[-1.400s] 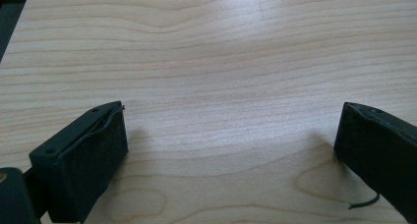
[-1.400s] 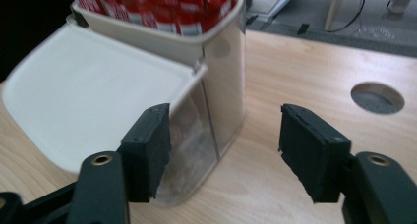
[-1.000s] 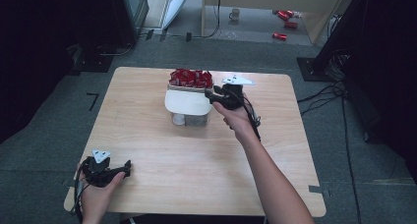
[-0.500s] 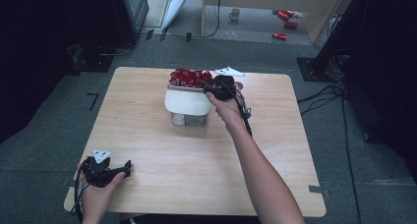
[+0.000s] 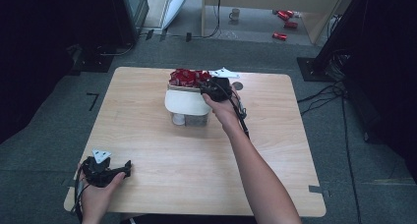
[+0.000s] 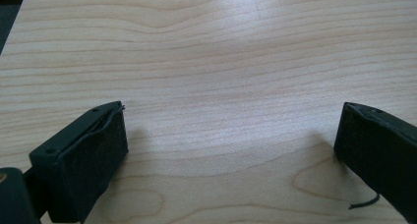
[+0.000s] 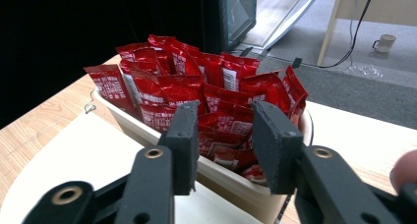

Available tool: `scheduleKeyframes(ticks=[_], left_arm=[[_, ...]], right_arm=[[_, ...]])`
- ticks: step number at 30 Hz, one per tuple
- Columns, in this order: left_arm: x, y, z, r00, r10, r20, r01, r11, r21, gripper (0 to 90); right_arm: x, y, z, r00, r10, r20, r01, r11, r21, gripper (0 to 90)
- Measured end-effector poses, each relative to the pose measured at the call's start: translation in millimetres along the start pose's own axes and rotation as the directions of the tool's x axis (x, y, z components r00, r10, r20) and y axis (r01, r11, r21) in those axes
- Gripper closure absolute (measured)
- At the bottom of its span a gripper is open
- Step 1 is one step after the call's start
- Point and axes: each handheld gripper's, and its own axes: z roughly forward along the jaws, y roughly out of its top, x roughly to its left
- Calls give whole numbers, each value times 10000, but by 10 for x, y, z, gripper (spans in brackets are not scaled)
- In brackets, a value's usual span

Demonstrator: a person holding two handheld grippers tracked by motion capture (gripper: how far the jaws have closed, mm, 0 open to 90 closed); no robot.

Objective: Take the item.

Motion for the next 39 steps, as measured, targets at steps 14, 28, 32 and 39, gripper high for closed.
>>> scheduleKeyframes(ticks=[14,28,32,39], left_arm=[[0,0,0,10000,1,-1,-1,10000,1,0],[-2,0,1,10000,23,23,-23,10000,-13,0],[-3,-1,1,10000,12,23,-12,10000,-19,0],[-6,-4,-4,10000,68,60,-68,10000,1,0]], right_arm=[[34,11,12,9999,161,25,-161,9999,-15,893],[-18,61,-44,9991,429,-14,-429,9990,-158,848],[-6,105,-22,9995,318,-42,-319,9993,-215,819],[4,208,67,9996,248,96,-245,9991,-332,773]])
